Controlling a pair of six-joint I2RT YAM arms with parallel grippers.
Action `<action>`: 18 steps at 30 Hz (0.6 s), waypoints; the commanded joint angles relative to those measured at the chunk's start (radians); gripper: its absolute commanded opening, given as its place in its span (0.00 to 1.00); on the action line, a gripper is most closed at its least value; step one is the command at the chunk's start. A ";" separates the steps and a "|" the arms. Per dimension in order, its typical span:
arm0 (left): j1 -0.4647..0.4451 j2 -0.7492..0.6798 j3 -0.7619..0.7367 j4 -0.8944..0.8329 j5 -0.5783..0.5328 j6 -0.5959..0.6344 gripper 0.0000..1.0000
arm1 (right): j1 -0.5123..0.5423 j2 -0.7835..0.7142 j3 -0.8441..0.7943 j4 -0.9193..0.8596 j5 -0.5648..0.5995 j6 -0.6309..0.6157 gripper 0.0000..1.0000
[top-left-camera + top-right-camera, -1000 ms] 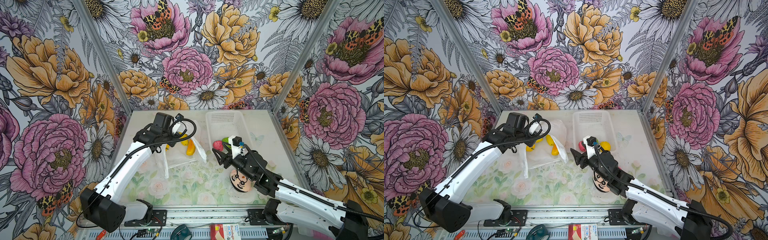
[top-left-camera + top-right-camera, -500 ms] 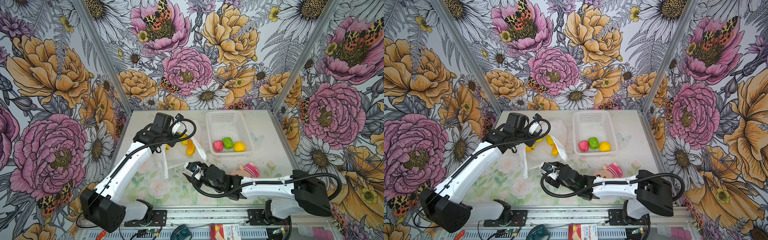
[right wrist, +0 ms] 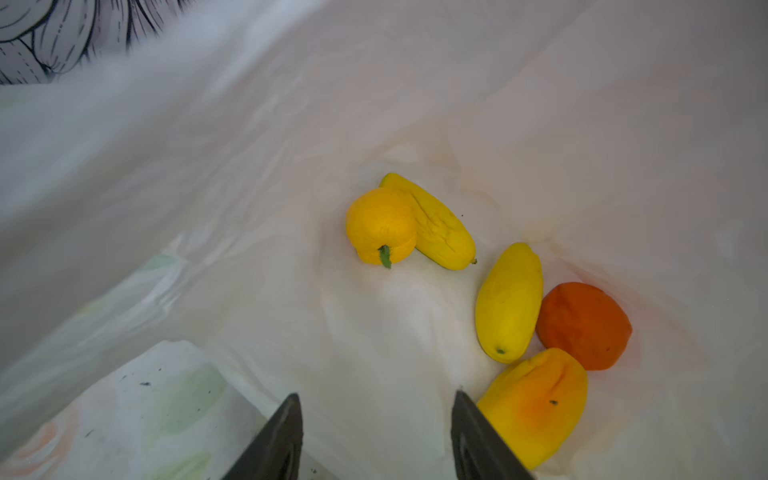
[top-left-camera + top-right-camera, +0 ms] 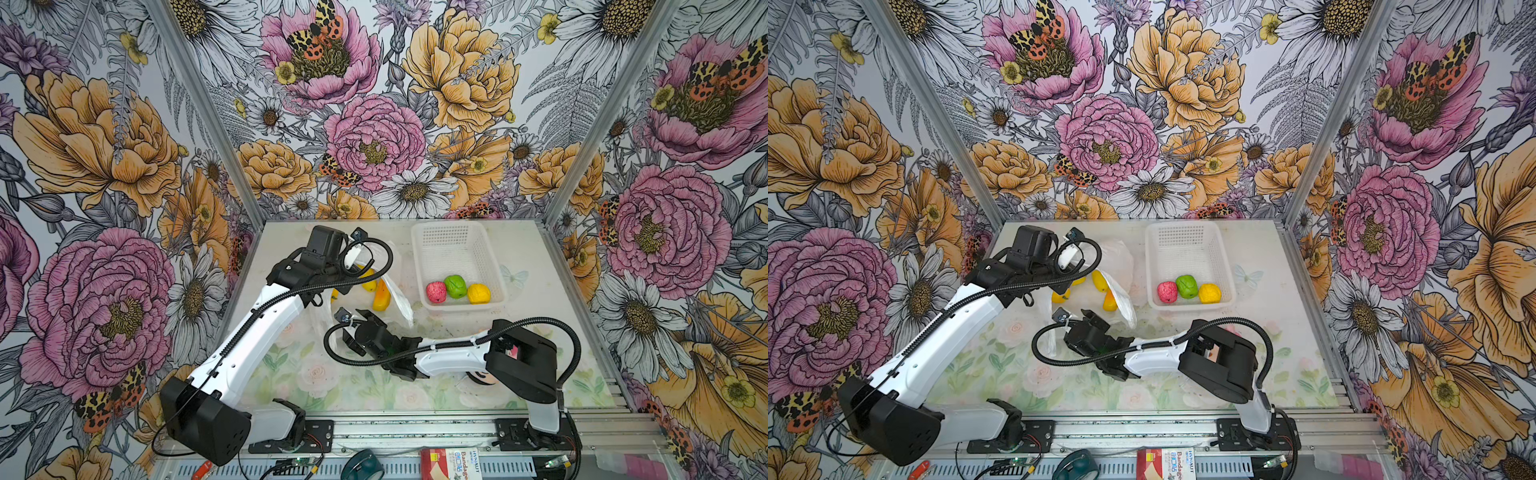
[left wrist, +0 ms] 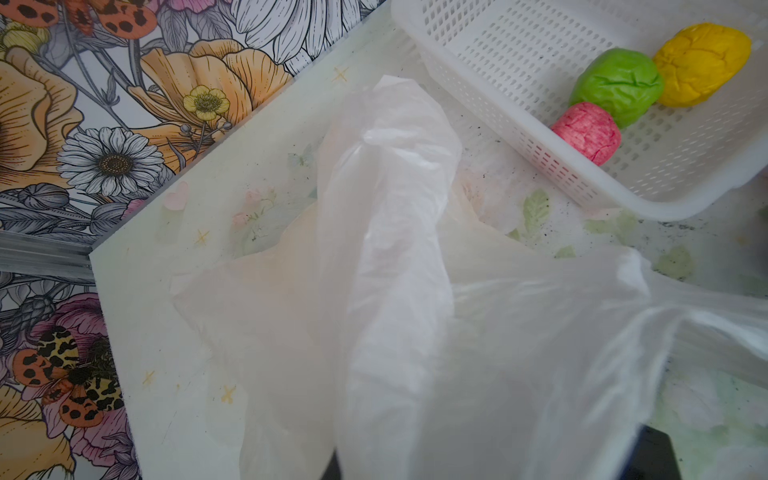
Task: Untie the knot of the plastic bag and take out the fruit
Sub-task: 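Move the right gripper back into the bag opening above the fruit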
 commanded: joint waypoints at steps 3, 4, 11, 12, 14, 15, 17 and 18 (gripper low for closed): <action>-0.010 -0.025 -0.002 0.016 0.003 0.012 0.00 | -0.041 0.076 0.112 -0.125 0.204 0.082 0.64; -0.010 -0.024 -0.002 0.017 0.004 0.012 0.00 | -0.053 0.087 0.123 -0.142 0.218 0.092 0.64; -0.011 -0.028 -0.005 0.016 0.000 0.013 0.00 | -0.141 0.173 0.245 -0.346 0.262 0.208 0.69; -0.010 -0.029 -0.004 0.016 0.000 0.013 0.00 | -0.147 0.181 0.255 -0.365 0.262 0.231 0.75; -0.010 -0.028 -0.004 0.016 0.001 0.014 0.00 | -0.152 0.191 0.268 -0.390 0.254 0.280 0.83; -0.010 -0.026 -0.005 0.016 -0.001 0.014 0.00 | -0.153 0.196 0.277 -0.413 0.248 0.321 0.86; -0.010 -0.026 -0.005 0.016 -0.003 0.013 0.00 | -0.156 0.207 0.300 -0.460 0.236 0.403 0.89; -0.012 -0.026 -0.004 0.017 -0.003 0.013 0.00 | -0.159 0.212 0.312 -0.478 0.226 0.440 0.90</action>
